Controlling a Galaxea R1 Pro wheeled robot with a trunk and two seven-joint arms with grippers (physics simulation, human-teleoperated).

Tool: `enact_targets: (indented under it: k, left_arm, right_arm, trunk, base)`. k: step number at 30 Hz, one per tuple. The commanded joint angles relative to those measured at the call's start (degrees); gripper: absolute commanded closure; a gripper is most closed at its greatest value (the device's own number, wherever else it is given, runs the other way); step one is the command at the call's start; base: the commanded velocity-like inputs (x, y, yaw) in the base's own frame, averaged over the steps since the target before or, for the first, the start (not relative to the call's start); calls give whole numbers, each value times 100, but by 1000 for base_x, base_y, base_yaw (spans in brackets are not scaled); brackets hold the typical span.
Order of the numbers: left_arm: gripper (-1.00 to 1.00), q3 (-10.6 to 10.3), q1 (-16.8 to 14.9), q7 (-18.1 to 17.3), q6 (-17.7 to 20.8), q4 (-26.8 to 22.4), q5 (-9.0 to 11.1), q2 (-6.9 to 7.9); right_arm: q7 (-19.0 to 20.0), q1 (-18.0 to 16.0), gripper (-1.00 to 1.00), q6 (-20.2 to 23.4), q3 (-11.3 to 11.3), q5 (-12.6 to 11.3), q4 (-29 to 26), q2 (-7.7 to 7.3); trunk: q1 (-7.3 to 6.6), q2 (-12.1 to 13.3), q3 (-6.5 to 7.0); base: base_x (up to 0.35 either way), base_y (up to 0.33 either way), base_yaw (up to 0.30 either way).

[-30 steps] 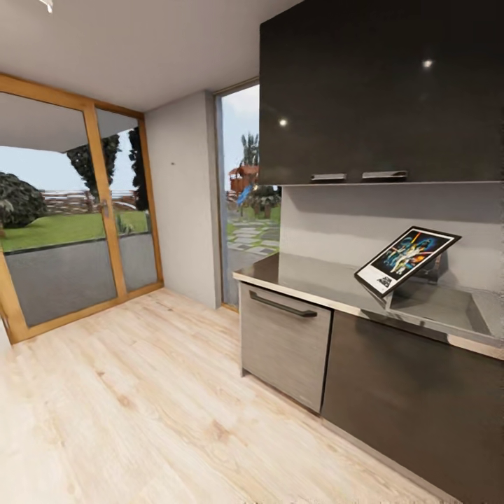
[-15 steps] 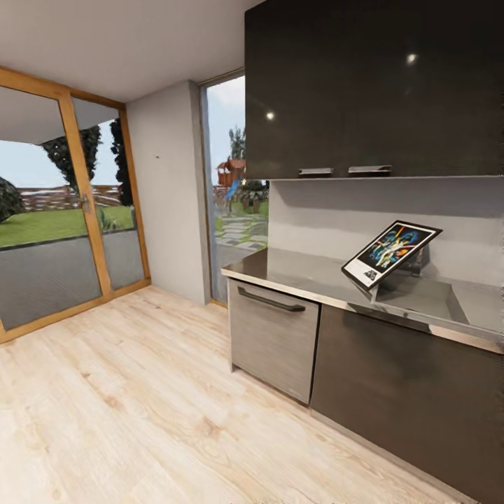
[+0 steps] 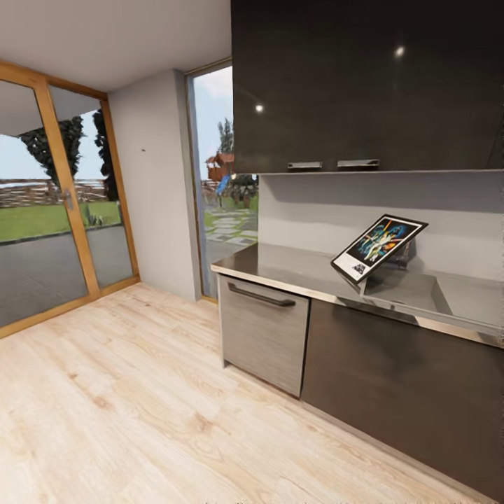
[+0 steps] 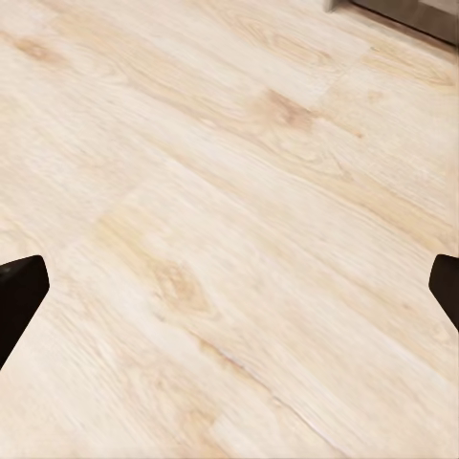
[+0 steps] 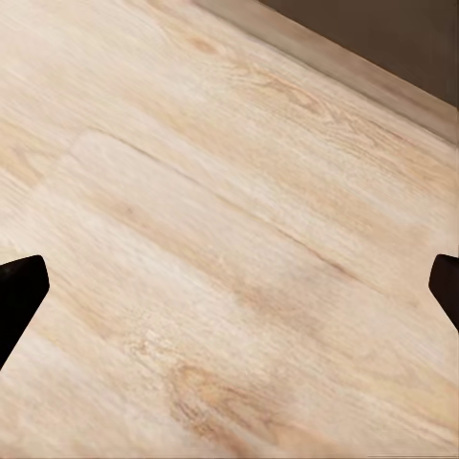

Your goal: Pick up the poster from the kitchen countertop and hang it on one of the wall nails in the kitchen.

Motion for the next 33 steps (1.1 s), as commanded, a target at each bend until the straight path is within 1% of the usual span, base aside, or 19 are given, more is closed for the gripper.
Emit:
enact_targets:
  k: [1,18,33]
  left_arm:
    - [-100,5,1,1,-8,-6,-4,-1]
    - [-100,5,1,1,-8,-6,-3,-1]
    - [-100,5,1,1,-8,-6,-3,-1]
  right_arm:
    - [-1,-4,-100,-18,3,-1,5,-1]
    - [-1,-3,-100,-18,3,1,5,0]
    - [-8,-3,-100,-18,9,15,5,7]
  trunk:
    - [0,-3,-14]
    - [0,-3,-170]
    - [0,-3,-309]
  base:
    - [0,0,-99]
    - [0,0,-85]
    - [0,0,-59]
